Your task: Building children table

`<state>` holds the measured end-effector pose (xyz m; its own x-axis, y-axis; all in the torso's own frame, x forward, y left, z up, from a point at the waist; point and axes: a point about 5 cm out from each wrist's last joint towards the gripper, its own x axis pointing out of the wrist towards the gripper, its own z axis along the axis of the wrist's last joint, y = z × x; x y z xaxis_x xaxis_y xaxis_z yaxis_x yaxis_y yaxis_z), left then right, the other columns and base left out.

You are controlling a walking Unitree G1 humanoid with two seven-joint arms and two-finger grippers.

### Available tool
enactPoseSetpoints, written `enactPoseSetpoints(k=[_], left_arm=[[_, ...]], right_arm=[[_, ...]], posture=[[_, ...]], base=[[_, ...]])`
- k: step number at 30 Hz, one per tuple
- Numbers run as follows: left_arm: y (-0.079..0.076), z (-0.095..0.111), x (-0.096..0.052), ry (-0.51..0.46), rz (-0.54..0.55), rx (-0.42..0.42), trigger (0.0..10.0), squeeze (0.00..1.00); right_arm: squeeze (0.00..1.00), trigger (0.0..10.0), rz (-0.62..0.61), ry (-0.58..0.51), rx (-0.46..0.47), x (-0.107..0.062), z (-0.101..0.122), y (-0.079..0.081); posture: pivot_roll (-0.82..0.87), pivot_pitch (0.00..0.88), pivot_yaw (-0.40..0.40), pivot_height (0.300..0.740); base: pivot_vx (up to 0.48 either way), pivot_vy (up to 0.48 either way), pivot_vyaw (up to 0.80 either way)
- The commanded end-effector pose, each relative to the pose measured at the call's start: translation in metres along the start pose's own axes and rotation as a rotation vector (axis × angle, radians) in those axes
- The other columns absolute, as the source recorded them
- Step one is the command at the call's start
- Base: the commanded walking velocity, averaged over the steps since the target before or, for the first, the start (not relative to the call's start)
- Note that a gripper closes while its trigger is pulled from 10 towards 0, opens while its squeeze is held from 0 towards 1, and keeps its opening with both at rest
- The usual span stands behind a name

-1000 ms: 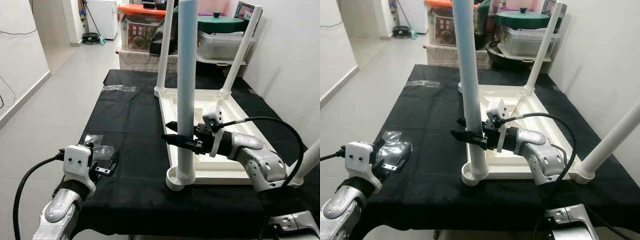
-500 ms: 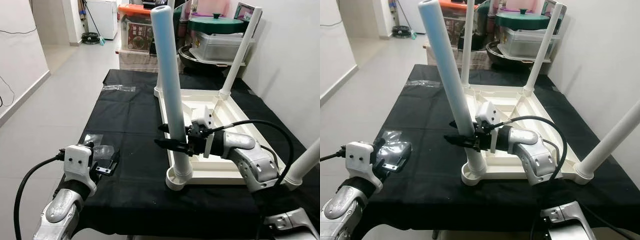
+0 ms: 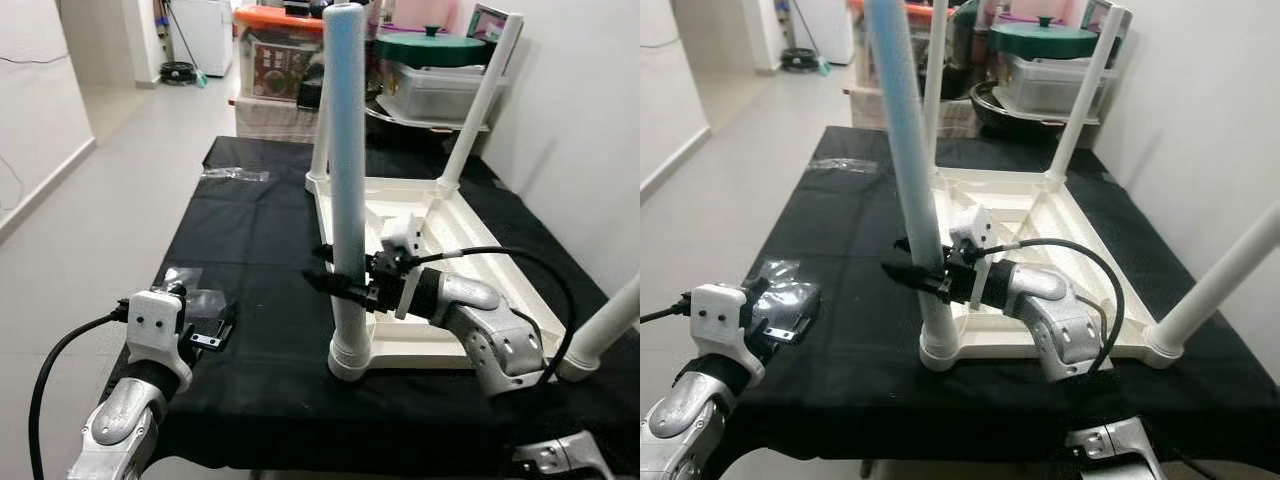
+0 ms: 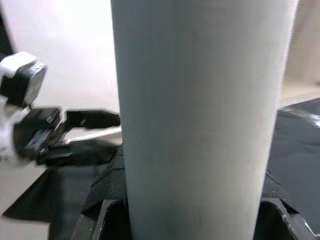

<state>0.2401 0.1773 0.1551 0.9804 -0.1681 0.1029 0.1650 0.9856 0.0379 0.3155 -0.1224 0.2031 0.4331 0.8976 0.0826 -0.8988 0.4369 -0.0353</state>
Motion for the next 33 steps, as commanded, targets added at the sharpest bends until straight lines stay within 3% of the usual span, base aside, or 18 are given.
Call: enactPoseSetpoints(k=[1,12,20,26,33], left_arm=[[0.000,-0.003,-0.001,0.008,0.006,-0.006,10.0,0.00],[0.003,-0.002,0.004,0.004,0.001,0.000,10.0,0.00],[0.003,-0.004,0.003,0.009,0.003,-0.002,10.0,0.00],[0.003,-0.004,0.006,0.010,0.000,-0.007,10.0,0.00],[0.005,-0.005,0.006,0.012,0.008,-0.011,10.0,0.00]], right_arm=[[0.05,10.0,-0.010,0.031,0.068,-0.001,-0.018,0.007],[0.04,10.0,-0.058,0.010,0.117,0.002,-0.031,0.020],[0.03,10.0,-0.129,-0.023,0.142,-0.008,-0.039,0.028],[0.03,10.0,-0.098,-0.024,0.163,-0.008,-0.042,0.036],[0.03,10.0,0.042,0.009,0.146,-0.007,-0.040,0.041]], posture=[[0.04,0.000,-0.099,0.740],[0.04,0.000,-0.093,0.740],[0.03,0.000,-0.079,0.740],[0.02,0.000,-0.074,0.740],[0.02,0.000,-0.080,0.740]], base=[[0.000,0.000,0.00],[0.000,0.000,0.00],[0.000,0.000,0.00],[0.000,0.000,0.00],[0.000,0.000,0.00]])
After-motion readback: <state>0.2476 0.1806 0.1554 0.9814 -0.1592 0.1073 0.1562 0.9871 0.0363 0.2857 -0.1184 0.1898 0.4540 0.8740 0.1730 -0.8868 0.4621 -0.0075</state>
